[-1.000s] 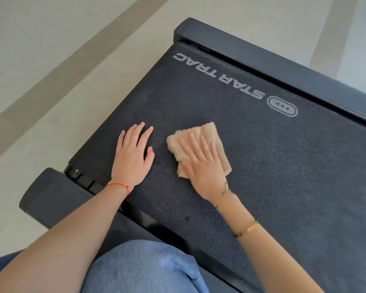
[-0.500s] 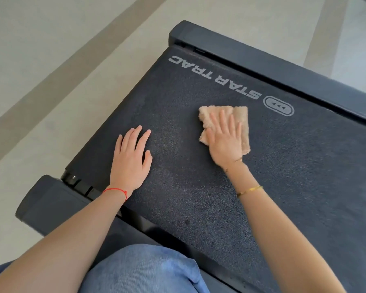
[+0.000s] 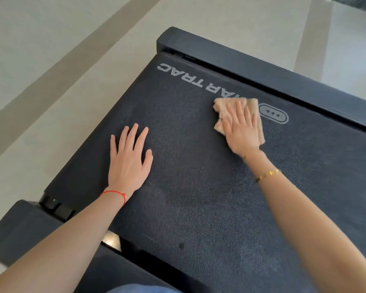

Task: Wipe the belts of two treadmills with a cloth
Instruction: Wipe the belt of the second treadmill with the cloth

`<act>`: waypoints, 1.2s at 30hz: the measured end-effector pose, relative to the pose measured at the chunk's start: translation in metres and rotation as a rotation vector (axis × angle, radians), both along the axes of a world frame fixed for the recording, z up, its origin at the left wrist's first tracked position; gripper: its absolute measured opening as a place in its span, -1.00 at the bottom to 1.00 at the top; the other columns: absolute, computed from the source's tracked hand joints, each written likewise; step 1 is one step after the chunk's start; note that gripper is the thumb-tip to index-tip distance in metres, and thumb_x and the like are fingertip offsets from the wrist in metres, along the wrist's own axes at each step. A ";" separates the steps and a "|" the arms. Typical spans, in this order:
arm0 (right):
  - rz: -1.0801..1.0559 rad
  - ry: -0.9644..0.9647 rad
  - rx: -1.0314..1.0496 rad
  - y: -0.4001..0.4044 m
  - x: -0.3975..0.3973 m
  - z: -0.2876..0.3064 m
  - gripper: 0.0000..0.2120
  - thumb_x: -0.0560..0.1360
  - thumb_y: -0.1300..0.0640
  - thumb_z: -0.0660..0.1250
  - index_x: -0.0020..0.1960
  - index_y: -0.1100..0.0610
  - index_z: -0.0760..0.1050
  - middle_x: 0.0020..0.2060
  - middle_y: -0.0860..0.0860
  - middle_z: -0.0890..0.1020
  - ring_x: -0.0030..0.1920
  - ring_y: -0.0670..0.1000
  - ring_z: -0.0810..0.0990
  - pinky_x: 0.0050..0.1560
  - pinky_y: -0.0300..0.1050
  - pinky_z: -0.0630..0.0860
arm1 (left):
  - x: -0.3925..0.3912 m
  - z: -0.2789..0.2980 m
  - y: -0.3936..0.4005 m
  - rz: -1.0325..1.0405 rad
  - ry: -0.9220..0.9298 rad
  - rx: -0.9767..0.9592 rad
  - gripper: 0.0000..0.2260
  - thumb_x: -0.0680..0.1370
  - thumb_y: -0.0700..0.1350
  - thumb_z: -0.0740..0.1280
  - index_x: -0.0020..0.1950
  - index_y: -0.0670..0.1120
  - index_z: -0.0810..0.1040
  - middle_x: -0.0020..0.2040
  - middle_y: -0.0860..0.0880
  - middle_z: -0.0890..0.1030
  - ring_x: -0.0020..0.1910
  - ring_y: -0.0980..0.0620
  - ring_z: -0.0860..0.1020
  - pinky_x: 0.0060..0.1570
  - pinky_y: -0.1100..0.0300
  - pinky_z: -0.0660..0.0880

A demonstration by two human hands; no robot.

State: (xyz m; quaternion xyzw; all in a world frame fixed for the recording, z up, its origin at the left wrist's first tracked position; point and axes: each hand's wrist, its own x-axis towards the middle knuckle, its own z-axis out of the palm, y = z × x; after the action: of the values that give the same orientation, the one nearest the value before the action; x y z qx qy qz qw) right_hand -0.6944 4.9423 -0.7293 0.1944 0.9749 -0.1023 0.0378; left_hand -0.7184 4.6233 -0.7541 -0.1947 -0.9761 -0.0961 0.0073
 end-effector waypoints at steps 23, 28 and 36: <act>0.186 -0.014 -0.049 -0.025 -0.014 0.001 -0.49 0.69 -0.11 -0.14 0.61 -0.08 -0.12 0.61 -0.03 -0.11 0.59 0.09 -0.18 0.56 0.07 -0.26 | 0.000 0.007 -0.002 -0.016 -0.038 -0.015 -0.48 0.66 0.09 0.00 0.62 0.01 0.13 0.62 -0.08 0.13 0.61 -0.13 0.07 0.55 -0.22 0.01; 0.424 -0.035 -0.066 -0.082 0.059 0.004 -0.49 0.69 -0.09 -0.13 0.61 -0.07 -0.11 0.60 -0.06 -0.11 0.59 0.10 -0.19 0.57 0.10 -0.23 | 0.010 0.013 -0.023 -0.100 -0.071 -0.056 -0.47 0.68 0.08 0.04 0.64 0.01 0.06 0.64 -0.07 0.08 0.62 -0.12 0.03 0.56 -0.21 0.02; 0.934 -0.057 -0.028 -0.158 0.187 0.001 -0.48 0.70 -0.11 -0.08 0.62 -0.06 -0.11 0.61 -0.07 -0.08 0.60 0.08 -0.14 0.56 0.11 -0.13 | 0.055 0.019 -0.091 -0.050 -0.061 -0.061 -0.51 0.68 -0.04 0.13 0.62 -0.04 0.16 0.61 -0.09 0.17 0.60 -0.13 0.11 0.53 -0.22 0.09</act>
State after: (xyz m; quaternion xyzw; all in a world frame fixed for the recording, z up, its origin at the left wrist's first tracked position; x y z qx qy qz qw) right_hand -0.5075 4.7848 -0.7287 -0.2632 0.9550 -0.0820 0.1094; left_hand -0.6637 4.5322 -0.7356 -0.2161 -0.9732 -0.0723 -0.0311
